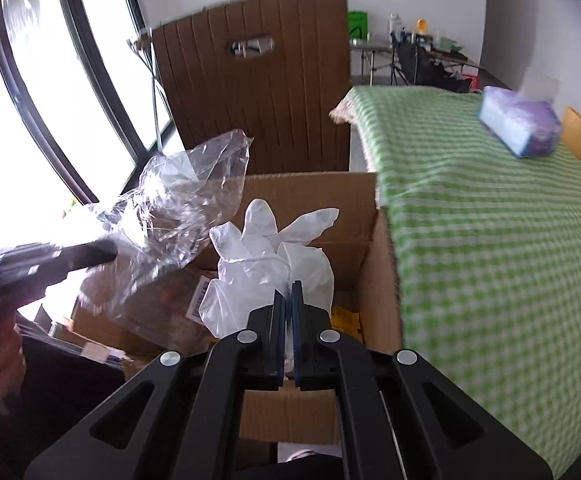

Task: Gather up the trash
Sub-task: 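Open both grippers to drop the bag and glove into the box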

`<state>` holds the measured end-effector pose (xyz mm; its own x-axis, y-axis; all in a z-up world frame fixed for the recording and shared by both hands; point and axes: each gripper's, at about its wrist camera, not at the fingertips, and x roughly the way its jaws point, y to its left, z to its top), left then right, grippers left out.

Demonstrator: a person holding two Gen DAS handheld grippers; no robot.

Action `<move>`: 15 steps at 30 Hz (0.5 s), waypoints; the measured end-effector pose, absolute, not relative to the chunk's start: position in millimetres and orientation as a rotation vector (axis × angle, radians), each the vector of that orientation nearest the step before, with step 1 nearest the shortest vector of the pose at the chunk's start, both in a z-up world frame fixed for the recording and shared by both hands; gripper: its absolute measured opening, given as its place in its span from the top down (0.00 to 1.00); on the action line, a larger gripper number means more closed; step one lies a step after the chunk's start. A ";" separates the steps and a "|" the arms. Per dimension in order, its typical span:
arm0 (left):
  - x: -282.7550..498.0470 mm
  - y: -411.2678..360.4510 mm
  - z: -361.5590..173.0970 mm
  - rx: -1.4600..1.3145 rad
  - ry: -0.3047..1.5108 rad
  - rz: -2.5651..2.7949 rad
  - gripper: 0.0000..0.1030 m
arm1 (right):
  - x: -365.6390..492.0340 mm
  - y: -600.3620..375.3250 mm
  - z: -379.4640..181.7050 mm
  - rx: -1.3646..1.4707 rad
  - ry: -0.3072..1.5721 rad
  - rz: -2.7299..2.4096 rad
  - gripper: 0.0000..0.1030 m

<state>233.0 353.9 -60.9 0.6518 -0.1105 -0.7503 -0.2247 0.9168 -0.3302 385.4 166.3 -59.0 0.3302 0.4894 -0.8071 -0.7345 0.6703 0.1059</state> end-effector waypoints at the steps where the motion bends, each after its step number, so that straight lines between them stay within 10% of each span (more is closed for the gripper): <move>1: 236.8 353.8 -65.6 -0.407 0.878 0.059 1.00 | 383.2 172.2 -61.5 -0.324 0.936 0.807 0.97; 4: 243.2 344.4 -80.4 -0.405 0.920 0.020 0.95 | 390.5 183.0 -70.6 -0.372 0.944 0.776 0.97; 5: 245.0 338.8 -83.0 -0.385 0.932 0.007 0.79 | 392.8 184.3 -73.6 -0.381 0.946 0.757 0.92; 6: 246.4 331.2 -84.9 -0.354 0.938 -0.015 0.59 | 395.4 186.8 -77.0 -0.385 0.947 0.741 0.81; 9: 253.3 306.6 -87.0 -0.268 0.921 -0.054 0.48 | 400.7 190.4 -83.0 -0.359 0.934 0.715 0.42; 15: 267.4 319.1 -87.1 -0.342 0.927 -0.004 0.43 | 403.4 186.0 -72.1 -0.342 0.904 0.718 0.42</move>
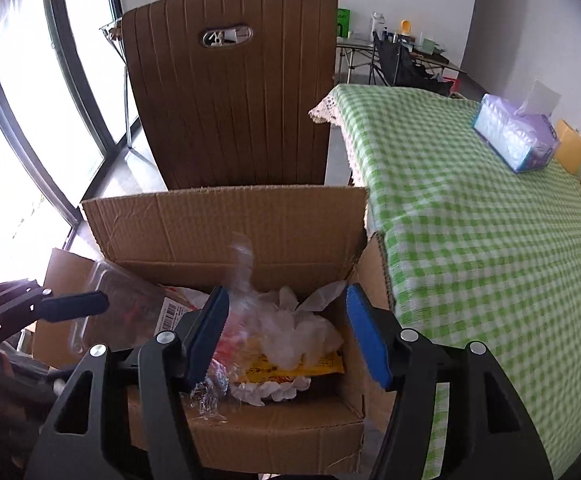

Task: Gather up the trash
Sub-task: 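Open both grippers to drop the bag and glove into the box, then move both grippers back over the white milk carton and tissue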

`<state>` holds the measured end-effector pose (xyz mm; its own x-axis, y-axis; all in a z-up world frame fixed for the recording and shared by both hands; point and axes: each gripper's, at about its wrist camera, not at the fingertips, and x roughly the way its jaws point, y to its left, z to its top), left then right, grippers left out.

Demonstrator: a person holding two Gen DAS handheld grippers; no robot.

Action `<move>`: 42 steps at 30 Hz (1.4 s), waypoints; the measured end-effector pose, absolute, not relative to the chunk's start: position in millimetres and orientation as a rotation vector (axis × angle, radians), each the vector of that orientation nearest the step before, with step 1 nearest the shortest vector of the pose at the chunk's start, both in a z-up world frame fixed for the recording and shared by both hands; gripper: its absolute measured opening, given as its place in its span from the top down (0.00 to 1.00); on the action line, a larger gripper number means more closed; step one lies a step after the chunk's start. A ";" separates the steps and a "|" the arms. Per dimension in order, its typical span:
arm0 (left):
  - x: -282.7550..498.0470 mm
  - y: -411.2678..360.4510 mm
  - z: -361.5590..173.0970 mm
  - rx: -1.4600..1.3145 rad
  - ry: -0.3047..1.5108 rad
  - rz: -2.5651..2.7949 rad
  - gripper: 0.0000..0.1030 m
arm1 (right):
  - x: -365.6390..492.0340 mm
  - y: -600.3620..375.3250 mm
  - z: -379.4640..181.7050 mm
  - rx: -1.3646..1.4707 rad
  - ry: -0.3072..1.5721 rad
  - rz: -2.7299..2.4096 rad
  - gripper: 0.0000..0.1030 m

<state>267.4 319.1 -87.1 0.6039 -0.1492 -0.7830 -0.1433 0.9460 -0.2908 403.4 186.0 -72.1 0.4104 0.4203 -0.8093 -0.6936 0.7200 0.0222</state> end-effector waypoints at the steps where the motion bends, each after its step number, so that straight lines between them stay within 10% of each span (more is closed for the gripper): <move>1: 269.7 320.5 -86.6 -0.344 0.927 0.007 0.43 | 403.2 182.1 -68.4 -0.332 0.900 0.719 0.42; 19: 254.8 309.9 -29.4 -0.262 0.746 0.210 0.33 | 380.1 78.4 -8.1 -0.118 0.755 0.631 0.38; 42: 360.7 1.4 8.5 -0.122 0.734 -0.392 0.15 | 317.7 -378.5 15.6 0.344 0.602 -0.163 0.35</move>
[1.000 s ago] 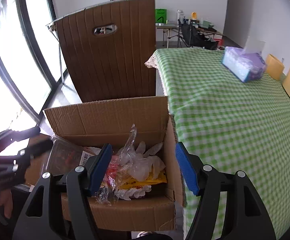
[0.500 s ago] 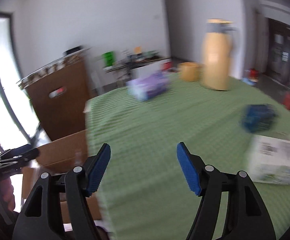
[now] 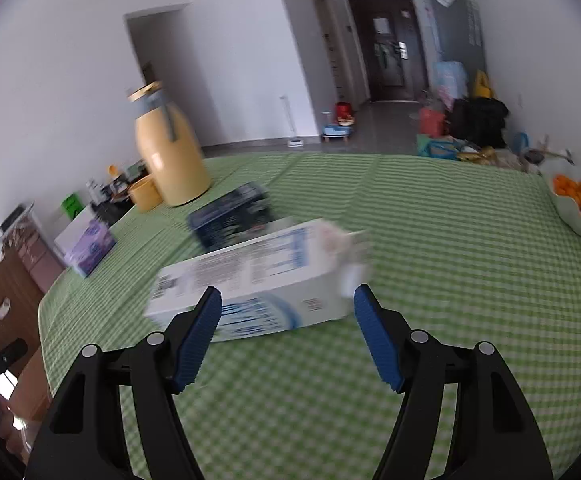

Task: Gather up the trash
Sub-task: 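Move both grippers back over the white milk carton and tissue, then grasp the white milk carton with the left gripper while the right gripper grasps the white tissue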

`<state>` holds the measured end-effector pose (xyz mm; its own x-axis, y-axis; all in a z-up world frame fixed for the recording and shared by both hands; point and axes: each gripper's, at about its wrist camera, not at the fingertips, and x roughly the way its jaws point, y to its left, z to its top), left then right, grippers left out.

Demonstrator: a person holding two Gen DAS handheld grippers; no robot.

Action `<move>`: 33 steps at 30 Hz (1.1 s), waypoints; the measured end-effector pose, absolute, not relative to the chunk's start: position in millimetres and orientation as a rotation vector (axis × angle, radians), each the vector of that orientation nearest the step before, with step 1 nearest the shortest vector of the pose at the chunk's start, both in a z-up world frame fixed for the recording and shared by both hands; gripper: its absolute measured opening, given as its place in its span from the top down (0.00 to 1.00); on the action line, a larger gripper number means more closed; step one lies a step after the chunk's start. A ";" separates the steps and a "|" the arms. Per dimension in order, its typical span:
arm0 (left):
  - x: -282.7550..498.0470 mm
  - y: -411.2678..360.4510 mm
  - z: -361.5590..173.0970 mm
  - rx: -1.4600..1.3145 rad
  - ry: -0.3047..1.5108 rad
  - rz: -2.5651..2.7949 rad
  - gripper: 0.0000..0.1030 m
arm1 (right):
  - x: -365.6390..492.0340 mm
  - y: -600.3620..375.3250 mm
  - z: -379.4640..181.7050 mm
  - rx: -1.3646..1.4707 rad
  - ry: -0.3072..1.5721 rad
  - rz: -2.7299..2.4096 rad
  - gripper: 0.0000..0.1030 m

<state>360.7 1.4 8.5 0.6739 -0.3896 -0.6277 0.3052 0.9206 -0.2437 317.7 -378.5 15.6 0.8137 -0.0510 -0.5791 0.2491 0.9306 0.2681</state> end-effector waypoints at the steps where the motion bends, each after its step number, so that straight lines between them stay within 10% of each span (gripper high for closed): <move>1: 365.0 -13.9 9.3 -0.123 0.741 -0.425 0.15 | 318.0 -388.2 14.4 0.352 0.604 -0.176 0.35; 15: 438.8 -147.1 1.9 -0.079 0.796 -0.563 0.10 | 372.0 -441.8 -9.4 0.484 0.663 -0.124 0.35; 33: 471.7 -301.8 -52.8 0.914 0.816 -0.966 0.06 | 352.1 -483.4 -13.8 0.512 0.663 -0.098 0.35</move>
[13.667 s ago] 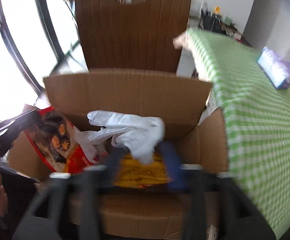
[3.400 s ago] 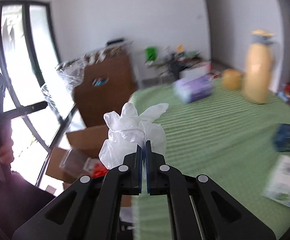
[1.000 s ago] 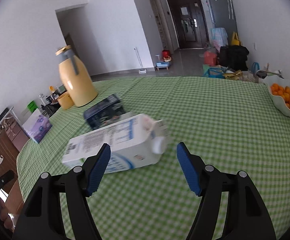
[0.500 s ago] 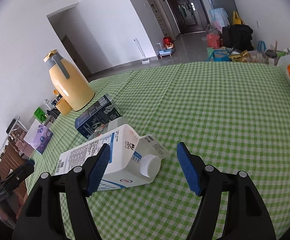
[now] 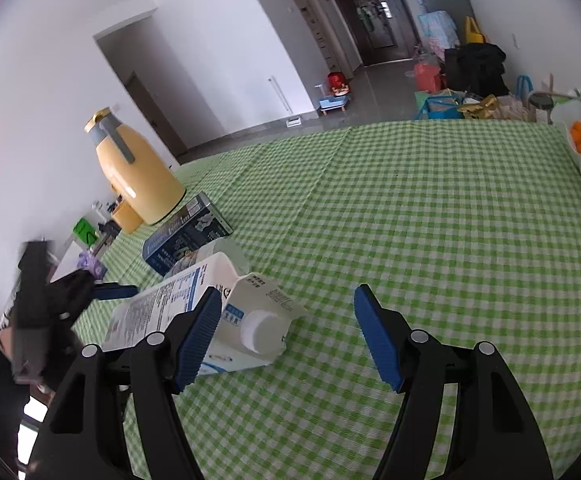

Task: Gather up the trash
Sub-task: 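Grasp the white milk carton with the left gripper while the right gripper grasps the white tissue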

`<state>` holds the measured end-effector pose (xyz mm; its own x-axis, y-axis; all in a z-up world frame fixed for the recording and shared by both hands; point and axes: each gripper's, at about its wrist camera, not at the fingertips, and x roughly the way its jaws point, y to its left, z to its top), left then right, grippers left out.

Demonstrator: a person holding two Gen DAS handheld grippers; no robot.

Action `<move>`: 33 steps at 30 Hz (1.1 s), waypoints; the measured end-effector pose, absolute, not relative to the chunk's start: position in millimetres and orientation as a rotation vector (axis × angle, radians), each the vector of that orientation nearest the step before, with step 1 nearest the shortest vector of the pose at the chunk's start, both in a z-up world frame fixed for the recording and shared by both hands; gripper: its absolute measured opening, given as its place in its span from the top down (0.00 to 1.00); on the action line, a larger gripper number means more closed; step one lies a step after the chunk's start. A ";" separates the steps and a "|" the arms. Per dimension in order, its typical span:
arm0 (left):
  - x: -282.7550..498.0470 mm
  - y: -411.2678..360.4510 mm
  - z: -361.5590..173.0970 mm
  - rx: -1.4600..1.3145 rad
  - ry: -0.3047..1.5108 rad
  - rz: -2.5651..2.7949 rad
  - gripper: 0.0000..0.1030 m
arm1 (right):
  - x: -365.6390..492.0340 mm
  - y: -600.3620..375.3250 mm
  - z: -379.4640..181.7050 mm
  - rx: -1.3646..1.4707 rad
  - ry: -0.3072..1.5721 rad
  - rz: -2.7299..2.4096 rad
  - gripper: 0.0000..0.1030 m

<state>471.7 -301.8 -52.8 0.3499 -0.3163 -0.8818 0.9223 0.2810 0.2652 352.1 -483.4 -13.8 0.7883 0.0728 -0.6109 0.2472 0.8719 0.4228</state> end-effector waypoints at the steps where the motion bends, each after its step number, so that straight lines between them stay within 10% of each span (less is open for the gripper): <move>1: 475.6 -300.2 -51.7 0.873 0.820 -0.956 0.06 | 350.4 -484.9 -12.9 0.504 0.666 -0.094 0.35; 14: 410.8 -200.2 18.4 0.438 0.708 -0.771 0.29 | 357.0 -475.7 -21.1 0.495 0.714 -0.045 0.35; 16: 401.3 -172.6 35.7 0.350 0.694 -0.764 0.65 | 362.7 -465.3 -24.3 0.476 0.730 -0.036 0.35; 17: 398.8 -156.9 40.6 0.340 0.698 -0.679 1.00 | 365.8 -459.5 -25.7 0.467 0.737 -0.034 0.35; 23: 379.5 -74.1 48.8 0.173 0.718 -0.595 1.00 | 386.5 -414.7 -38.3 0.387 0.789 0.000 0.35; 25: 378.8 -67.8 42.0 0.123 0.766 -0.624 0.72 | 394.4 -401.4 -39.3 0.370 0.792 0.012 0.35; 27: 365.6 -67.6 32.6 0.071 0.805 -0.619 0.22 | 408.4 -390.0 -41.9 0.350 0.797 0.002 0.35; 33: 367.7 -106.1 -5.5 0.021 0.888 -0.422 0.06 | 452.8 -367.1 -65.9 0.272 0.902 -0.111 0.48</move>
